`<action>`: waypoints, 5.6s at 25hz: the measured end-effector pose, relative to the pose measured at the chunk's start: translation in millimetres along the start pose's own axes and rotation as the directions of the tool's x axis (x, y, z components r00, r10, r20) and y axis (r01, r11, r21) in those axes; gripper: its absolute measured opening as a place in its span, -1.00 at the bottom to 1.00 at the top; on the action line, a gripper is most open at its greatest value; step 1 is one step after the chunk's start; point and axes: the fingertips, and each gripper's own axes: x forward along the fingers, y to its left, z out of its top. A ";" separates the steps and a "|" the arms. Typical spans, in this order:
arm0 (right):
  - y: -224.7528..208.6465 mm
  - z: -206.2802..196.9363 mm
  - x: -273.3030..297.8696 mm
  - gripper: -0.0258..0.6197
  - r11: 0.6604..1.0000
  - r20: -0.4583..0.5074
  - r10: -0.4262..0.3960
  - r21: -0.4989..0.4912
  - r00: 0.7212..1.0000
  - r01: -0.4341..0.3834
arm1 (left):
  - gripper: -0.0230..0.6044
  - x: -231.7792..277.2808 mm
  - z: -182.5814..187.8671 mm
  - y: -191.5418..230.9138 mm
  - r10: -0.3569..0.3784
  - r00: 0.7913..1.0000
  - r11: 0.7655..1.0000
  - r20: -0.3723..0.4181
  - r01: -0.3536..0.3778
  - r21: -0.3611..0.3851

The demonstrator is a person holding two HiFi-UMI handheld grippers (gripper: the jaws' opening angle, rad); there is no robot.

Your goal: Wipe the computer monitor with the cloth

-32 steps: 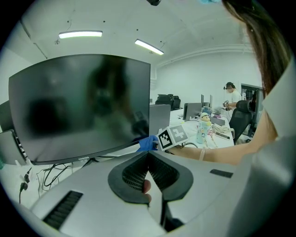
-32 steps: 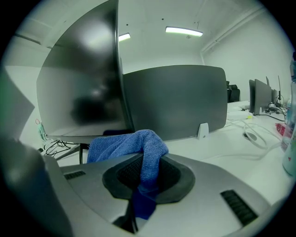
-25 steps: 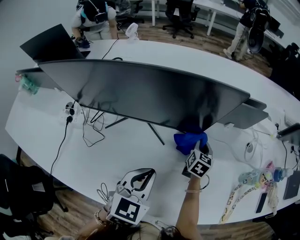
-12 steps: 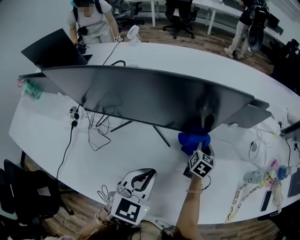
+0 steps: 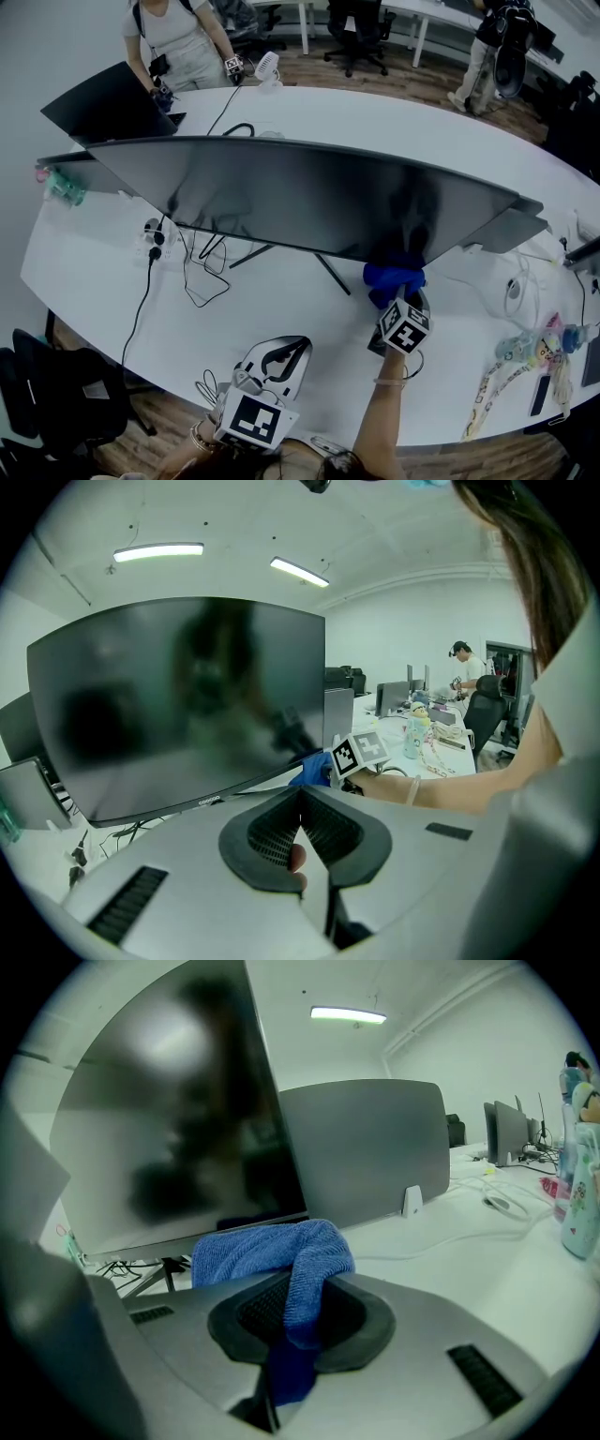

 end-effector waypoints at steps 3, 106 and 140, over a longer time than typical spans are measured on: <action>12.0 -3.3 1.3 -0.73 1.000 -0.008 0.017 -0.020 1.000 -0.017 | -0.90 -4.0 -0.6 7.1 0.004 1.000 1.000 0.001 -0.004 -0.001; 188.1 -36.4 -2.1 -0.73 0.992 -0.013 0.068 -0.102 0.998 -0.069 | -0.90 -91.4 -55.0 137.2 0.047 0.998 0.997 0.029 -0.045 -0.057; 266.1 -48.0 -3.0 -0.73 0.989 0.012 0.065 -0.131 0.998 -0.063 | -0.90 -140.2 -91.0 197.2 0.039 0.998 0.998 0.044 -0.037 -0.057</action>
